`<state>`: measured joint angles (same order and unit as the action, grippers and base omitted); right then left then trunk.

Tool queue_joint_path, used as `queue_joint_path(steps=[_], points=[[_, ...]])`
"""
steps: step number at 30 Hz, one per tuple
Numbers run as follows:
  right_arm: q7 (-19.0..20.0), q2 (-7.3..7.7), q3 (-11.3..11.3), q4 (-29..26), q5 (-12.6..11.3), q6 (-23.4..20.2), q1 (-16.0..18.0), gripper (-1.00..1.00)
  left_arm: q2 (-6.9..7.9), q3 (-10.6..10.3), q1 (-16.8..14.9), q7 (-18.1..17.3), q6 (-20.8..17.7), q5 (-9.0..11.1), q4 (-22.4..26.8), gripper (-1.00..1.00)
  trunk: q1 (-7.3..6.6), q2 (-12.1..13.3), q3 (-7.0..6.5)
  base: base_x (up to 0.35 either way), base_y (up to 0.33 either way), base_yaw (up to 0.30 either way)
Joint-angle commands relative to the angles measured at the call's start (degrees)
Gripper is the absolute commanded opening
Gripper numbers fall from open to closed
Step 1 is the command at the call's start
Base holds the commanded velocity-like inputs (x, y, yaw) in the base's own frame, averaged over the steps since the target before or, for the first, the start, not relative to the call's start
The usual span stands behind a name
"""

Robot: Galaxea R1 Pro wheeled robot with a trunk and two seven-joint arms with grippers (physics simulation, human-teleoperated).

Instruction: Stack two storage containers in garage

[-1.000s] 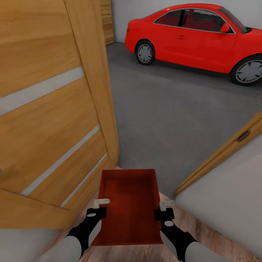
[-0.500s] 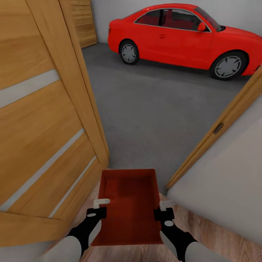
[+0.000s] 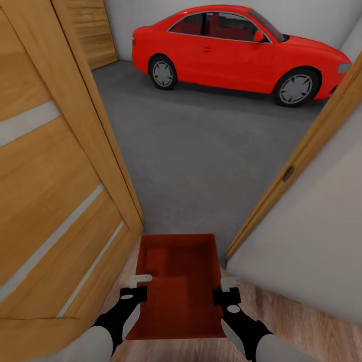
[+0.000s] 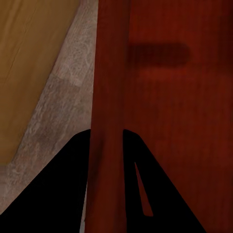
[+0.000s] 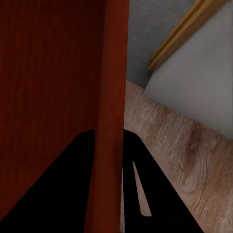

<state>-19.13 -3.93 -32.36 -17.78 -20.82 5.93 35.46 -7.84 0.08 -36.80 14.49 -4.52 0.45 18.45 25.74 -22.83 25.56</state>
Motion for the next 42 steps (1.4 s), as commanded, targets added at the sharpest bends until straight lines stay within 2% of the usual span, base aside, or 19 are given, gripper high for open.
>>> queue_joint_path(steps=[1, 13, 19, 32, 42], points=[[-1.3, 0.04, 1.3, 0.1, -0.8, 0.5, 0.1, -1.00, 0.19, -0.6, 0.1, 0.5, -0.5, -1.0, 0.2, -1.00, 0.04, -0.1, 0.07, 0.175, 0.267, -0.005], [-1.3, 0.10, 1.3, 0.1, -0.8, 0.5, 0.1, -1.00, 0.16, -0.6, 0.1, 0.5, -0.5, -1.1, 0.2, -1.00, 0.04, -0.1, 0.07, 0.181, 0.276, -0.008], [-1.3, 0.01, 1.3, 0.1, -0.8, 0.5, 0.1, -1.00, 0.11, -0.6, 0.1, 0.6, -0.3, -1.1, 0.2, -1.00, 0.04, -0.1, 0.07, 0.143, 0.190, -0.231], [-1.3, 0.06, 1.3, 0.1, -0.8, 0.5, 0.1, -1.00, 0.10, -0.6, 0.1, 0.6, -0.2, -1.2, 0.2, -1.00, 0.04, -0.1, 0.07, 0.009, 0.011, -0.274], [-1.3, 0.06, 1.3, 0.1, -0.8, 0.5, 0.1, -1.00, 0.10, -0.7, 0.1, 0.6, -0.6, -1.1, 0.2, -1.00, 0.04, -0.1, 0.07, 0.090, 0.232, -0.025]])
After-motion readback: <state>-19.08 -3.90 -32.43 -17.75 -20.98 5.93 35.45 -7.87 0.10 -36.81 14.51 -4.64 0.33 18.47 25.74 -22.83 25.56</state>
